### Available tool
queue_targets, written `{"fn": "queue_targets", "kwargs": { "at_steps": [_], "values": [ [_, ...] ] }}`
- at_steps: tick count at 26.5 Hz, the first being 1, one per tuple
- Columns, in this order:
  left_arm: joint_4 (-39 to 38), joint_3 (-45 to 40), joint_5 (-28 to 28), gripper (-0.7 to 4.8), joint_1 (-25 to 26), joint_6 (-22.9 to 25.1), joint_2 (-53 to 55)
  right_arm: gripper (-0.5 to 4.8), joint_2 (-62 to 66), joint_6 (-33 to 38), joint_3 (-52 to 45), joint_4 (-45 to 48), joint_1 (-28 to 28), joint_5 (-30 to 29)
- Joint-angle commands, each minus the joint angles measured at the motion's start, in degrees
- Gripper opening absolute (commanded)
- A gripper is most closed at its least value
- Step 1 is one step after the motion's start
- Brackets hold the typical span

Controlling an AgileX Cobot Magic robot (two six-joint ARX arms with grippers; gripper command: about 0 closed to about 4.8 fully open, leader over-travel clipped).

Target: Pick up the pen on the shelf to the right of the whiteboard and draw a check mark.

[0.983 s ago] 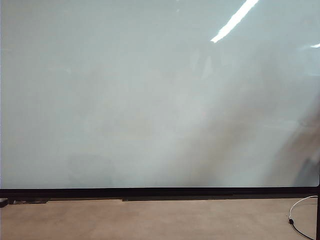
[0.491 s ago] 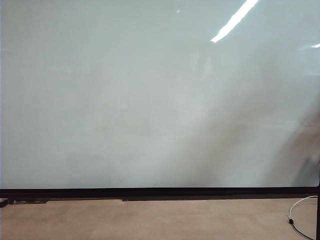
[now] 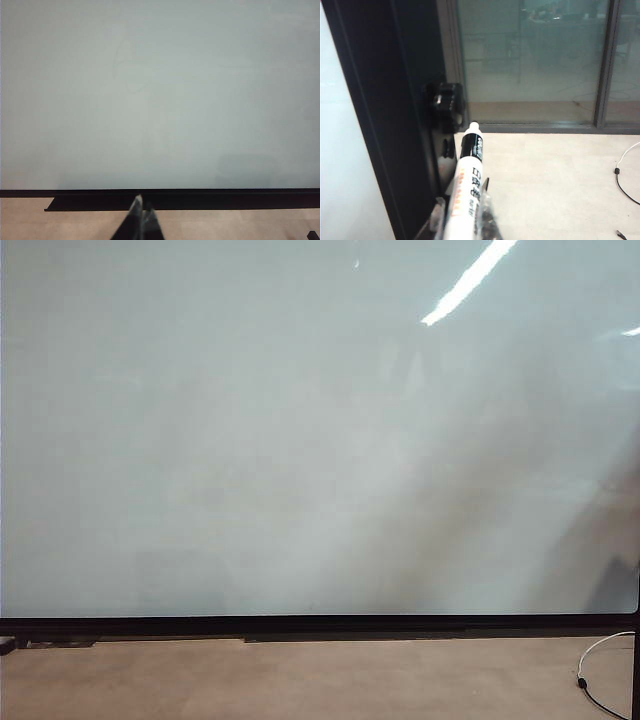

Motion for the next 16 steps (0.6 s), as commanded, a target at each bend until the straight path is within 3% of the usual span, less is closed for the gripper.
{"fn": "queue_targets", "kwargs": {
  "at_steps": [1,14,16],
  "values": [
    [0.7,0.2,0.0,-0.04,0.0,0.2,0.0,-0.06,-0.3,0.2,0.1,0.7,0.1,-1.5],
    [0.7,0.2,0.0,-0.04,0.0,0.2,0.0,-0.06,-2.8,-0.5,0.0,0.7,-1.8,1.7],
    [0.7,0.2,0.0,-0.04,0.0,0.2,0.0,-0.06,-3.4,-0.5,-0.8,0.7,-1.9,5.2]
  ]
}}
